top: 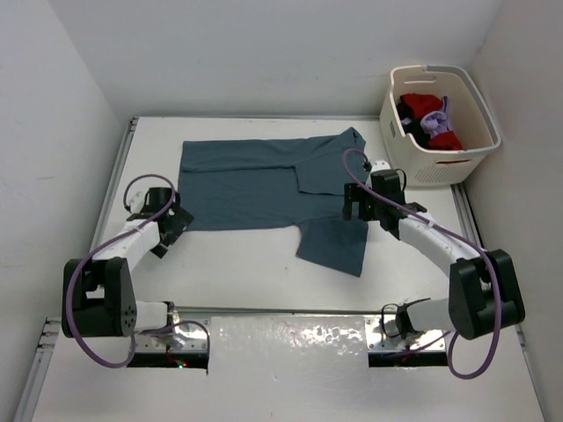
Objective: Fold and stack the t-shirts
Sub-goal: Grap the side of the flattened tshirt closest away from the robot with both arms
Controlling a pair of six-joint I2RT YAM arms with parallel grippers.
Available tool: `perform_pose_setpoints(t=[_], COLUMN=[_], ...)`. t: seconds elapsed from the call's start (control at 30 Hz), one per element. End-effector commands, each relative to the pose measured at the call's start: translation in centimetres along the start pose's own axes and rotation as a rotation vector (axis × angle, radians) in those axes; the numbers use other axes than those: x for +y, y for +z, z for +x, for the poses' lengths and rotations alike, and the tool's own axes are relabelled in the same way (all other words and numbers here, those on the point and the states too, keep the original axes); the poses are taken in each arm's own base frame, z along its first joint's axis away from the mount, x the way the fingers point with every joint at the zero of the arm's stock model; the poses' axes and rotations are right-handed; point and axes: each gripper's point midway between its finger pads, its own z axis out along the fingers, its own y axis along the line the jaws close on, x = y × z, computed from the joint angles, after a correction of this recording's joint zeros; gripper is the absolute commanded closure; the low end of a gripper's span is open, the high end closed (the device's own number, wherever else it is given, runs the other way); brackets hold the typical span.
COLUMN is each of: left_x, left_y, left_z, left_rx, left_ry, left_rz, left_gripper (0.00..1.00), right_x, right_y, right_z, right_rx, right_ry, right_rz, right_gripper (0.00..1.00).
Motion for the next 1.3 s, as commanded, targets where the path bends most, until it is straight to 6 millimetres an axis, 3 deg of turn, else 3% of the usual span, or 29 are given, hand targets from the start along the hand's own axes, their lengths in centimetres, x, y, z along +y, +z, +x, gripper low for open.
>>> perform_pose_setpoints(t=[0.0, 0.23, 0.33, 0.57, 0.67, 0.77, 0.83, 1.07, 1.27], left_x=[-3.1, -2.2, -2.6, -2.1, -2.4, -2.9, -2.7, -3.0, -3.1], left_y=[0.0, 2.5, 3.2, 4.1, 4.6, 4.9, 5.0, 4.3, 3.6], left_z=[-1.5, -1.8, -1.1, -0.9, -0.8, -0.2, 0.2, -0.6, -1.2], left_rx=[-0.039, -0.053, -0.027, -0.045, -0.032, -0.006, 0.005, -0.02, -0.045], left_ry=[-0.105, -0.102, -0.096, -0.132, -0.12, -0.111, -0.113, -0.083, -0.067], left_rz=[0.115, -0.003, 0.01, -0.011, -0.012, 0.01, 0.012, 0.033, 0.05], left_gripper=[0.03, 0.16, 0.27, 0.39, 0.56, 0.87, 1.0, 1.0, 1.0], right_x=[0.1, 1.5, 1.1, 1.1, 1.0, 1.7, 2.4, 2.5, 3.4], right_y=[-0.9, -0.9, -1.1, -1.9, -2.5, -3.4, -4.0, -5.8, -5.7], right_z=[-2.0, -0.4, 0.3, 2.1, 3.4, 5.2, 6.7, 12.3, 15.3], right_rx=[-0.089, -0.054, -0.038, -0.023, 0.009, 0.082, 0.135, 0.333, 0.43], right_ry=[0.03, 0.056, 0.058, 0.068, 0.059, 0.051, 0.023, -0.1, -0.134], right_rz=[0.005, -0.08, -0.058, -0.08, -0.078, -0.107, -0.12, -0.07, -0.104], right_gripper=[0.01, 0.01, 0.01, 0.01, 0.01, 0.01, 0.01, 0.01, 0.09])
